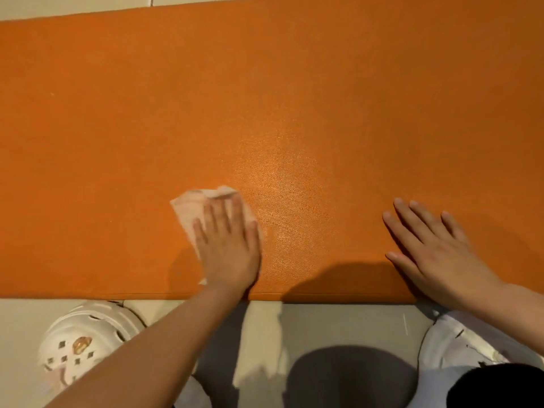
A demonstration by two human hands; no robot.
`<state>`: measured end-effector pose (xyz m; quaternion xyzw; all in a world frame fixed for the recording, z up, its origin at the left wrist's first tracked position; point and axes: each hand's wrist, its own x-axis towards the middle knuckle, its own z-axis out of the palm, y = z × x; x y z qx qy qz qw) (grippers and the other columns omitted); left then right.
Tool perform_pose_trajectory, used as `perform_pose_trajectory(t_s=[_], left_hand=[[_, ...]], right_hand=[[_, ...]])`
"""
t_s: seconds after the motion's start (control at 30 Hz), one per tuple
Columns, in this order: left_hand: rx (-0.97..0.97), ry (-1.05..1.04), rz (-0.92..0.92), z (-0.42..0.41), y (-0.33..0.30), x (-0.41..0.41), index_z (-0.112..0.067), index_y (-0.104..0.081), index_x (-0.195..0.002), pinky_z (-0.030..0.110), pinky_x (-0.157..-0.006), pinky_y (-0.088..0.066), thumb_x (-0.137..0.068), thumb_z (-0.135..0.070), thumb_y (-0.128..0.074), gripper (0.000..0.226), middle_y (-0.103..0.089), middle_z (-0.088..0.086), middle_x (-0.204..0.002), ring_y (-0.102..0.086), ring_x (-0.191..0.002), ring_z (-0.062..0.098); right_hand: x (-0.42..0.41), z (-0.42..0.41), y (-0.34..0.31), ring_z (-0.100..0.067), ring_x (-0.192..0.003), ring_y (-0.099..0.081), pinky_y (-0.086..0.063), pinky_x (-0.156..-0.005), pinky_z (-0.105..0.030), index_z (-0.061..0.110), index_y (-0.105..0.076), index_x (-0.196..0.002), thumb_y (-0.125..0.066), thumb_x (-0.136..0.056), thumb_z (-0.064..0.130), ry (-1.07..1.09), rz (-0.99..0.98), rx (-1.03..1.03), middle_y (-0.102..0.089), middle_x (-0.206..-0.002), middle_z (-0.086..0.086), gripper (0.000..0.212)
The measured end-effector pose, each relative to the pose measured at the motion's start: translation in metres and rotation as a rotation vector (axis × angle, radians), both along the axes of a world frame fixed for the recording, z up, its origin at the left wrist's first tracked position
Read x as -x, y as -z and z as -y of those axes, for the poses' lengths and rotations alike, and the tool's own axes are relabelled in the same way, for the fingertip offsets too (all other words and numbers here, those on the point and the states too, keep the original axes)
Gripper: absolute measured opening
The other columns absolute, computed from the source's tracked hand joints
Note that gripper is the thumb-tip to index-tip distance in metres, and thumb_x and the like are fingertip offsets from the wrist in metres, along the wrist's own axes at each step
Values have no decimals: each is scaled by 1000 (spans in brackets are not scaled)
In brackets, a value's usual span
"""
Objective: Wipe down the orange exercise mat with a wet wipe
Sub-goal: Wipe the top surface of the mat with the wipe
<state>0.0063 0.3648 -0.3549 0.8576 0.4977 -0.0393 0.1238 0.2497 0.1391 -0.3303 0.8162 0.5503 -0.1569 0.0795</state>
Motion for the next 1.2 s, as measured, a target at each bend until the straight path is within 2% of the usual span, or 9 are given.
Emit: perform_pose_trajectory(t_s=[0.07, 0.13, 0.3, 0.57, 0.7, 0.83, 1.0, 1.1, 1.2], left_hand=[[-12, 195, 39, 34, 1, -22, -17, -34, -152, 48, -117, -9, -99, -45, -26, 61, -32, 18, -157, -25, -147, 36], [28, 426, 74, 68, 0, -41, -21, -31, -153, 49, -118, -6, -101, -45, -27, 58, -27, 12, -160, -17, -150, 30], [70, 878, 139, 62, 4, -72, -28, -38, -150, 48, -119, -9, -100, -51, -28, 56, -32, 4, -159, -20, -149, 25], [-44, 348, 46, -88, 7, -63, -31, -17, -155, 33, -118, 8, -98, -59, -15, 64, -10, 1, -164, -3, -152, 17], [-31, 221, 27, -97, 5, -44, -28, -13, -156, 35, -119, 10, -100, -57, -15, 64, -6, 1, -165, 3, -151, 15], [-88, 375, 92, -36, 6, -73, -17, -33, -153, 51, -119, -7, -98, -47, -32, 62, -28, 14, -160, -17, -150, 31], [-21, 794, 52, 30, 5, -130, -30, -32, -152, 50, -119, -7, -95, -54, -28, 62, -27, 2, -160, -17, -149, 24], [14, 719, 87, -2, 4, -160, -32, -40, -149, 47, -119, -8, -94, -59, -28, 62, -33, 2, -159, -26, -148, 25], [20, 627, 45, -60, -2, -180, -31, -26, -155, 40, -118, 0, -95, -62, -18, 68, -19, 3, -164, -10, -152, 22]], right_hand=[[-3, -5, -2, -27, -137, -31, -21, -105, -51, 19, -42, -145, -20, -101, 52, -4, 10, -84, -39, -153, -9, 59], [-7, -17, -6, -30, -126, -40, -25, -100, -49, 17, -55, -132, -25, -100, 49, 22, -27, -155, -51, -140, -12, 54], [-23, -70, -5, -31, -121, -47, -27, -101, -50, 15, -58, -123, -27, -100, 42, 5, -75, -271, -54, -130, -12, 48], [-80, -135, 2, -27, -147, -18, -7, -117, -55, 18, -42, -143, -24, -96, 47, 306, -66, -302, -29, -155, -8, 58], [-109, -139, 5, -27, -149, -11, -4, -118, -57, 19, -36, -147, -21, -94, 52, 411, -52, -266, -22, -159, -8, 65], [-132, -150, 4, -27, -149, -11, -4, -117, -59, 20, -35, -148, -20, -94, 53, 369, -38, -253, -22, -160, -8, 65], [-129, -171, 5, -28, -148, -16, -6, -116, -60, 19, -37, -147, -20, -94, 53, 318, -77, -290, -28, -157, -9, 65], [-116, -180, 0, -28, -146, -21, -8, -116, -59, 17, -41, -143, -21, -95, 50, 295, -111, -344, -33, -153, -9, 62], [-99, -190, -5, -28, -145, -23, -9, -118, -56, 16, -43, -143, -22, -95, 47, 282, -172, -395, -35, -152, -9, 60]])
